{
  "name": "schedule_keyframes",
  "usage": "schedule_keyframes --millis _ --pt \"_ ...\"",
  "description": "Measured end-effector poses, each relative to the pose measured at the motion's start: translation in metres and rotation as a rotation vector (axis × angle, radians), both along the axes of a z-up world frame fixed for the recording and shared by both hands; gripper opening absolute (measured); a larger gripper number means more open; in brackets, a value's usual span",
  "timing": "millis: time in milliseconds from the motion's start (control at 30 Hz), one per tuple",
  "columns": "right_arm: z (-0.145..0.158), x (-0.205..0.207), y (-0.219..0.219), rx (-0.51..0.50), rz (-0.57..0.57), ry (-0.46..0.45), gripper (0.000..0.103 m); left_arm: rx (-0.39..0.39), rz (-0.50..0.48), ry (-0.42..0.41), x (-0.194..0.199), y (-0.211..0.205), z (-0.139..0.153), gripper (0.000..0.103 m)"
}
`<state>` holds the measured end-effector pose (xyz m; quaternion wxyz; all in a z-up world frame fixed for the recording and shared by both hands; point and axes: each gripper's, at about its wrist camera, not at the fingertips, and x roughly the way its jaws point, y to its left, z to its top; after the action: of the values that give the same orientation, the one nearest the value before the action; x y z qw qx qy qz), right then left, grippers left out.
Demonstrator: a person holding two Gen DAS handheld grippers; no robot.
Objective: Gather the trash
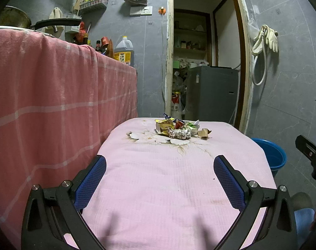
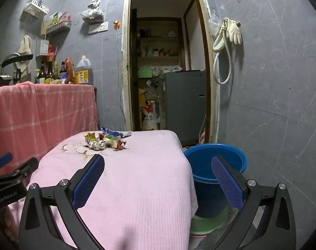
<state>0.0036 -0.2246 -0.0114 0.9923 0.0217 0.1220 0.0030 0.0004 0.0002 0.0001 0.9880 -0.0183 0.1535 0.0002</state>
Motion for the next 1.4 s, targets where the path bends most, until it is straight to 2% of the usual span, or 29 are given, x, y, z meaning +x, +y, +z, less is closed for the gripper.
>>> schedule_keyframes --millis 1400 --pt "-0.0001 -0.0014 0.0007 0.006 0.004 -0.001 0.103 0.0 -0.001 -0.006 0.0014 -0.0005 -0.0008 0.101"
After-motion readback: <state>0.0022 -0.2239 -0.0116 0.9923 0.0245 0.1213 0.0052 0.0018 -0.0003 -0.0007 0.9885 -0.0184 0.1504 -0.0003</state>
